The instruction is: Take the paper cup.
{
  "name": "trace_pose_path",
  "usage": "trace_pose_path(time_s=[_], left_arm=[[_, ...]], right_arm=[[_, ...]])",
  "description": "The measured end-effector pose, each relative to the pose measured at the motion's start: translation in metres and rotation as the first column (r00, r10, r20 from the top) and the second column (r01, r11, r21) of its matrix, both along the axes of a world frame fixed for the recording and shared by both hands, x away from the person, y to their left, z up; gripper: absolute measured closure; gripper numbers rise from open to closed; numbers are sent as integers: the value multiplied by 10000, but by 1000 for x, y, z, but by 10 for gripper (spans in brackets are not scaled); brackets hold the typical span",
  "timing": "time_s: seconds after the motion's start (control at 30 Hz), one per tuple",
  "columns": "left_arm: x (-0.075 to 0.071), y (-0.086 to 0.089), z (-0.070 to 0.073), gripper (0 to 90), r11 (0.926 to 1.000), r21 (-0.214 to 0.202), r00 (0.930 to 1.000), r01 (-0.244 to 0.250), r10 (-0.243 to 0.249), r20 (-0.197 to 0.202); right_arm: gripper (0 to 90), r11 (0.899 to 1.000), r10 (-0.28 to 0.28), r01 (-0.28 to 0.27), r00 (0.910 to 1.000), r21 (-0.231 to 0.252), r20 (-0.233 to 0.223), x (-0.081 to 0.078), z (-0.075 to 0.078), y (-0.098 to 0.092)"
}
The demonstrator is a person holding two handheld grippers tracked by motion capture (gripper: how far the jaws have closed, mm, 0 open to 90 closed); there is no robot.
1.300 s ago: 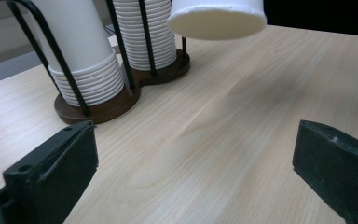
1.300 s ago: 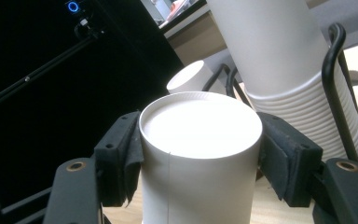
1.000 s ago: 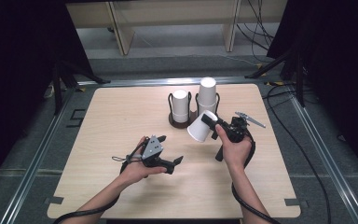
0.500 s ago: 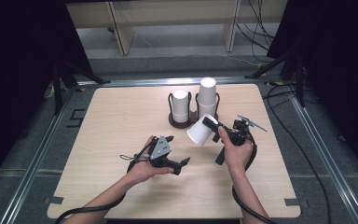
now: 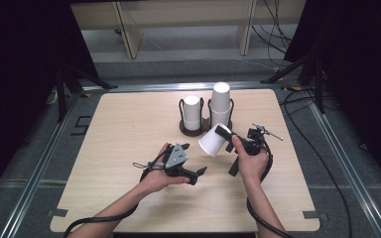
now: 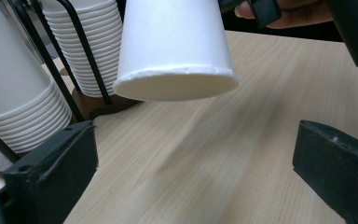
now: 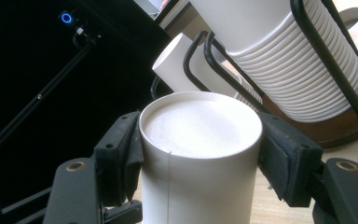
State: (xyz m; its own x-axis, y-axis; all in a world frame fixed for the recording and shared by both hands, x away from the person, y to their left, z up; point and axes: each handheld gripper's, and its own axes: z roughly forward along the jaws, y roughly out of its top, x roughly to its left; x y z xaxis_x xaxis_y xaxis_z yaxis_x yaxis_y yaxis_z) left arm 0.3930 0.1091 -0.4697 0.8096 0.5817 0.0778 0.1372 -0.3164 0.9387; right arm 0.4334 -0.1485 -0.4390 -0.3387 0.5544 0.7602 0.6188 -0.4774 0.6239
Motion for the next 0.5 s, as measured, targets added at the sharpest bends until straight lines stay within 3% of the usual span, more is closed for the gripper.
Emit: trace_pose_path(time_s=[0.03, 0.07, 0.1, 0.13, 0.2, 0.23, 0.27, 0.5], left_arm=[[1, 0, 1, 0, 10000, 24, 10000, -2, 2, 14], [1, 0, 1, 0, 10000, 37, 10000, -10, 10, 32], [1, -1, 1, 0, 10000, 57, 10000, 33, -33, 38], [1, -2, 1, 0, 10000, 7, 10000, 62, -62, 76], [1, -3, 1, 0, 9998, 126, 9999, 125, -126, 75], [1, -4, 0, 0, 9999, 39, 9998, 151, -152, 96], [1, -5, 0, 0, 9999, 77, 9999, 143, -144, 94], [4, -9, -2, 0, 9995, -173, 9994, 260, -256, 211]], right_arm=[[349, 9999, -27, 32, 9995, -155, 311, 2, -2, -1], [350, 10000, -3, 5, 9996, -53, 280, 1, -2, -2], [349, 9997, 19, -18, 10000, 239, -70, 0, 0, -2], [349, 9998, -73, 80, 9993, -199, 372, 2, -3, -4], [349, 9995, -58, 62, 9999, 299, -134, 0, -1, -4], [349, 9998, -131, 137, 9991, -130, 398, 3, -5, -7], [349, 9999, -111, 109, 9999, 127, 123, 2, -5, -7], [350, 9987, -51, 77, 9987, 510, -514, 0, -8, -5]])
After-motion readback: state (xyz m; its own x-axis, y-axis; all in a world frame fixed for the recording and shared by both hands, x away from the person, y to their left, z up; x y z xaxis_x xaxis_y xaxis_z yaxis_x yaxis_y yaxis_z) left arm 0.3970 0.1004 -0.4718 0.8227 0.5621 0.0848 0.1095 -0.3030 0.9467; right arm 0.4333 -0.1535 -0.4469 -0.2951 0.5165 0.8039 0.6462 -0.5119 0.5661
